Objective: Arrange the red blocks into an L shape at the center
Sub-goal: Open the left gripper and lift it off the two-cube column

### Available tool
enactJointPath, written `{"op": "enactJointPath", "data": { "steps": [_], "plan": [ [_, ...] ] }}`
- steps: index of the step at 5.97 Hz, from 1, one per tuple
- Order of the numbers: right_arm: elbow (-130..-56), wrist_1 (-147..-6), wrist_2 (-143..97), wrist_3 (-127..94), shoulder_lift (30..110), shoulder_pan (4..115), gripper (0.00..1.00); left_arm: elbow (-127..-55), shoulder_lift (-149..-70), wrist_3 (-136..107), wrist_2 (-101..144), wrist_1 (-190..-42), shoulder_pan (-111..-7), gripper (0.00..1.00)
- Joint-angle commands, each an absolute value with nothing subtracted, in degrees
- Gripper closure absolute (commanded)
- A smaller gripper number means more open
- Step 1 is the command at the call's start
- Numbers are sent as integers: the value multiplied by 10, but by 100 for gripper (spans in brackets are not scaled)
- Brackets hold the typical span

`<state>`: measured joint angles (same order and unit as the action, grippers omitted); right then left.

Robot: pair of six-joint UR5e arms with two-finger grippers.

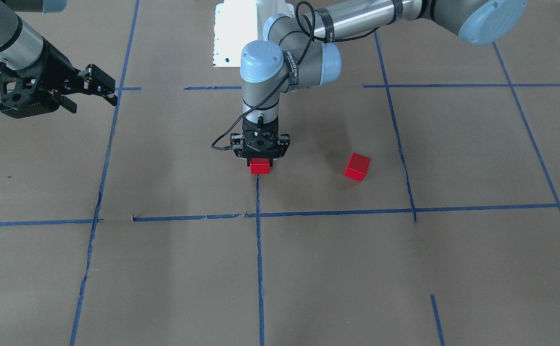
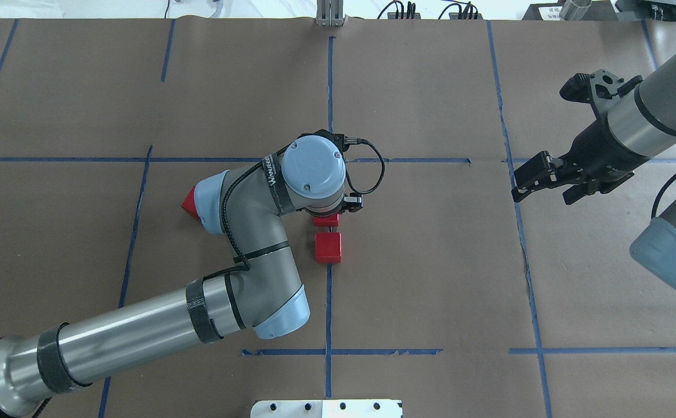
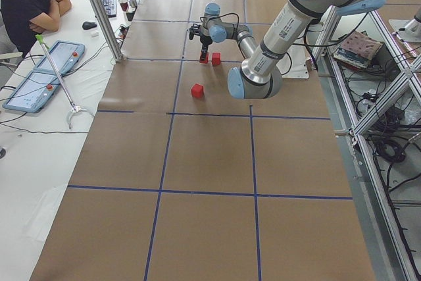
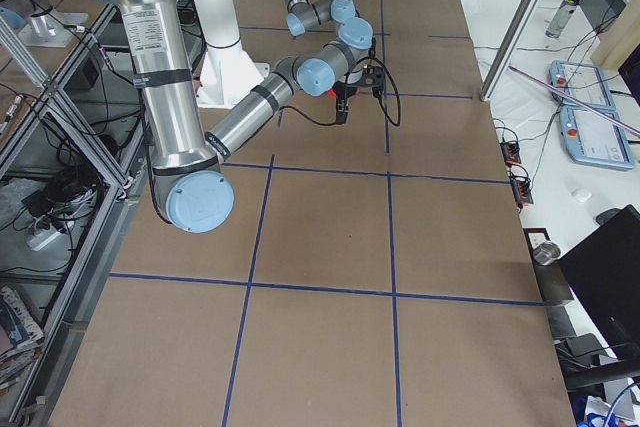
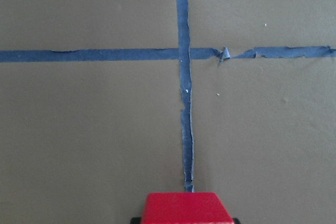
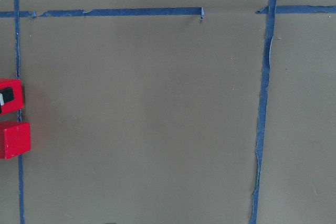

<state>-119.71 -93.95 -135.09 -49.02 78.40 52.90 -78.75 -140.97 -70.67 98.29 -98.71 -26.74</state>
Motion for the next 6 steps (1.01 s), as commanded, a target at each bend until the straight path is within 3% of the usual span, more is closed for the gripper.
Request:
{"op": "enactJointPath", "data": {
  "steps": [1, 6],
  "plan": [
    [-1197, -940, -1351, -490, 784, 528, 0, -789, -1407, -708, 983, -986, -265, 100],
    [-1197, -940, -1351, -490, 785, 527, 0, -801, -1403, -709, 983, -987, -262, 100]
  ]
}}
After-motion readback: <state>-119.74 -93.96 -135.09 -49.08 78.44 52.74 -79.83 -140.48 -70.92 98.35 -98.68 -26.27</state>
